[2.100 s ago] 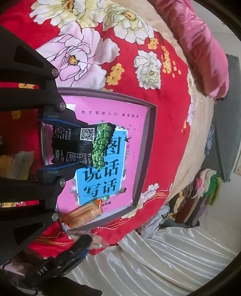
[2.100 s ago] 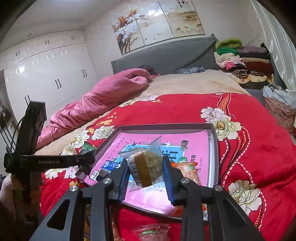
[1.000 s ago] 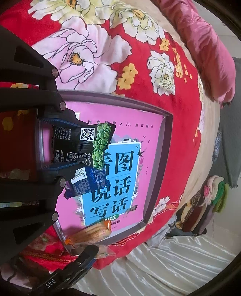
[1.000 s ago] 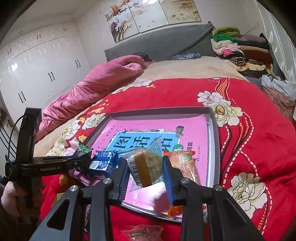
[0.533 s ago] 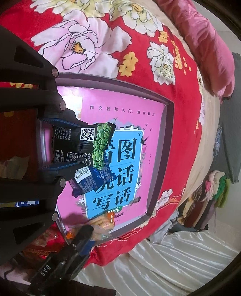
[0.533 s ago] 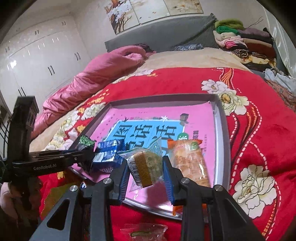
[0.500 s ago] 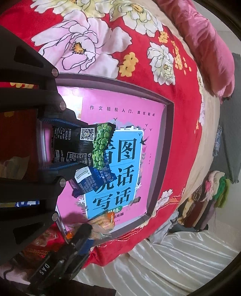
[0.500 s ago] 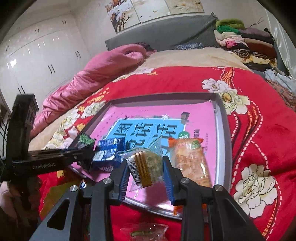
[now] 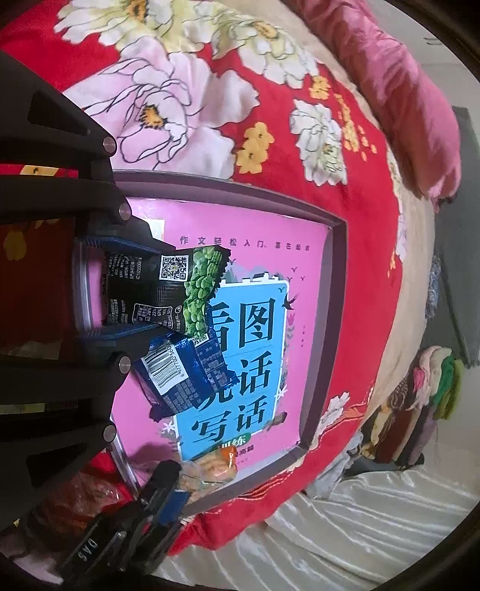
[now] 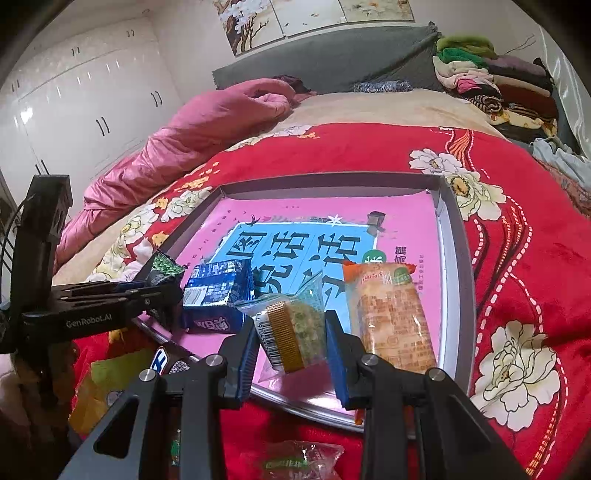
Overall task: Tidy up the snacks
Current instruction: 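Lower and open the right gripper to drop the clear bag while the left gripper releases the black packet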
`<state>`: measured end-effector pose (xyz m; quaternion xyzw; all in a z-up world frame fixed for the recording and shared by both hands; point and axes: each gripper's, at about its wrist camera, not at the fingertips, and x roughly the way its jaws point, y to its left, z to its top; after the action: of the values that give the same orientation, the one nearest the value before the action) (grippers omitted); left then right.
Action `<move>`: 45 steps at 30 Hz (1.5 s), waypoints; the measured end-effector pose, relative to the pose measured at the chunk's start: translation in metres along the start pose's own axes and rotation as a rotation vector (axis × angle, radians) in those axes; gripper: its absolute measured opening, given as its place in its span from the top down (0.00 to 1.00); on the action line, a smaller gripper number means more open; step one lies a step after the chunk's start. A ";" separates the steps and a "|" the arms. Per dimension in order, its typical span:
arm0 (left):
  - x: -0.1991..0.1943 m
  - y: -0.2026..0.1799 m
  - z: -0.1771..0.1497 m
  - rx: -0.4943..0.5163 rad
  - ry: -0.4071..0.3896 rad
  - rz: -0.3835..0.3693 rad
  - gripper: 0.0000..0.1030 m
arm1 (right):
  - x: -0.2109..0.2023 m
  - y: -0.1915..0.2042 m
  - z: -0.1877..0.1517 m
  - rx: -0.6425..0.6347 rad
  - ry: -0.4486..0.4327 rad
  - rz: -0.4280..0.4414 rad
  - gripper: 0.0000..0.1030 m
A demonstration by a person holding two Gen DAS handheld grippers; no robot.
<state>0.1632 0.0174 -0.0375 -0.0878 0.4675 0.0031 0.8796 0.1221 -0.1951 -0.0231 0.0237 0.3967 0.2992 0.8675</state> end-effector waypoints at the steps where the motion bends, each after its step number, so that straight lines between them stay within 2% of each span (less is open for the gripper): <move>1: 0.000 -0.002 0.000 0.012 -0.001 0.003 0.67 | 0.000 0.000 0.000 0.000 0.000 -0.002 0.66; 19: 0.003 0.000 -0.002 -0.015 0.017 -0.031 0.67 | 0.008 0.003 -0.003 -0.018 0.040 -0.025 0.66; 34: 0.003 0.000 -0.006 -0.028 0.023 -0.056 0.66 | 0.001 0.005 -0.001 -0.024 0.007 -0.011 0.65; 45: 0.002 0.000 -0.007 -0.036 0.034 -0.072 0.64 | -0.005 0.008 0.002 -0.027 -0.024 0.001 0.58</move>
<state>0.1582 0.0159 -0.0431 -0.1204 0.4787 -0.0214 0.8694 0.1171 -0.1912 -0.0163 0.0157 0.3821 0.3047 0.8723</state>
